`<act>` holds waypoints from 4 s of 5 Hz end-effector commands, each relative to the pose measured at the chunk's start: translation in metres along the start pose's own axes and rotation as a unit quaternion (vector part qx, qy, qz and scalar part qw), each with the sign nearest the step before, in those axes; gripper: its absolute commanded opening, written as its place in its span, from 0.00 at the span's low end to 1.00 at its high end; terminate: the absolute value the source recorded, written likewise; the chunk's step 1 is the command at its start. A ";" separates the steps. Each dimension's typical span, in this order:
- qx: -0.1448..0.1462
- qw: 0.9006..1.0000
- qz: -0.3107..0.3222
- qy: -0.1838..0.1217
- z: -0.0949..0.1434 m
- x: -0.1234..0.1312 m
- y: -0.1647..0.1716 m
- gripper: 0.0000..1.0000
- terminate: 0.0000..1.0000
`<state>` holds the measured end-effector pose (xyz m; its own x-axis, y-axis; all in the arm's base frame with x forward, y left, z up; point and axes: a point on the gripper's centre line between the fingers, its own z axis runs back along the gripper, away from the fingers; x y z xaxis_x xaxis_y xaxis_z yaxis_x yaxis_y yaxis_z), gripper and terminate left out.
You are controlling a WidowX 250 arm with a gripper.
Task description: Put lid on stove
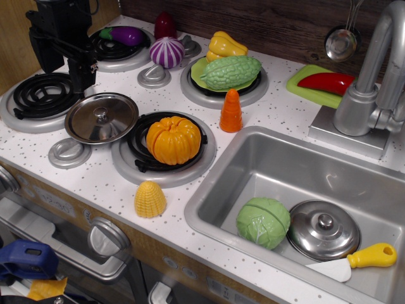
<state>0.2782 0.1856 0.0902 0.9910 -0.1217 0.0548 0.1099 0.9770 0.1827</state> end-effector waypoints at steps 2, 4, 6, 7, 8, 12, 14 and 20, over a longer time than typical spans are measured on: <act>-0.001 1.000 0.002 -0.015 -0.011 0.007 -0.004 1.00 0.00; -0.005 0.999 -0.001 -0.044 -0.025 0.021 -0.007 1.00 0.00; -0.018 0.998 0.001 -0.067 -0.039 0.031 -0.014 1.00 0.00; -0.020 0.997 0.001 -0.071 -0.043 0.032 -0.014 1.00 0.00; -0.029 0.997 0.002 -0.076 -0.047 0.030 -0.015 1.00 0.00; -0.020 0.996 0.021 -0.082 -0.056 0.021 -0.022 0.00 0.00; 0.007 0.997 0.016 -0.072 -0.046 0.018 -0.015 0.00 0.00; 0.078 0.993 -0.074 -0.037 -0.019 0.004 0.087 0.00 0.00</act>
<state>0.2939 0.2649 0.0626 0.9555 -0.2866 0.0703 0.2547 0.9213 0.2939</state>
